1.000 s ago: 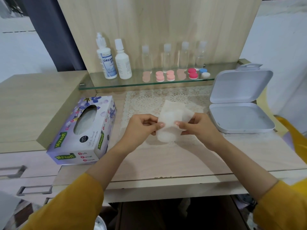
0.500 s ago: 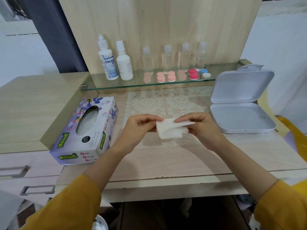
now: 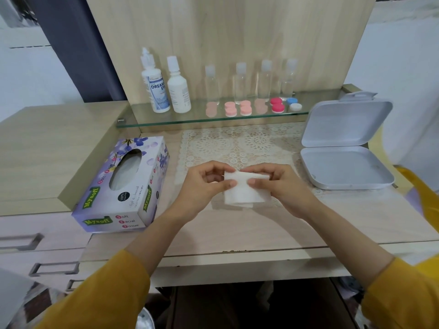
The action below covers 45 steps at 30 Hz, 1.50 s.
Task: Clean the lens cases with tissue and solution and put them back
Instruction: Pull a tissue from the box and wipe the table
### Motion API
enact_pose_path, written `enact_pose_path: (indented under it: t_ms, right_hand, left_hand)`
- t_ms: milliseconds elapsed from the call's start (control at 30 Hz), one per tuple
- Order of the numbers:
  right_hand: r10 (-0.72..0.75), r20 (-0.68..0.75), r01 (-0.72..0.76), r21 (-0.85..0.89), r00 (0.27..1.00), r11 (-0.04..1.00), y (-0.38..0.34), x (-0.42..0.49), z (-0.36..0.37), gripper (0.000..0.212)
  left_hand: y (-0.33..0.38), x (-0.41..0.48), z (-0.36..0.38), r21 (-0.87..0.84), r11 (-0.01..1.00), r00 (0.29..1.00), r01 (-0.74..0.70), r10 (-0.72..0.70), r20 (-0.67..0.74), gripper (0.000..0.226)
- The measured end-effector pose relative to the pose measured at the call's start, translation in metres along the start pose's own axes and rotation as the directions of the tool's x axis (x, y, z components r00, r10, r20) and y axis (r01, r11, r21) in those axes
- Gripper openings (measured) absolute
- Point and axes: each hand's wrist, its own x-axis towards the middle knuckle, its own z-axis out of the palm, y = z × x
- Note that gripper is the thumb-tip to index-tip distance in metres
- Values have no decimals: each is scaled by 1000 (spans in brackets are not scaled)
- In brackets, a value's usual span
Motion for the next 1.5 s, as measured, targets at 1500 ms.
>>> enact_pose_path:
  t_ms: [1500]
  right_hand:
    - [130, 123, 109, -987, 984, 115, 29, -8, 5, 53]
  left_hand:
    - [-55, -9, -45, 932, 358, 971, 55, -238, 35, 52]
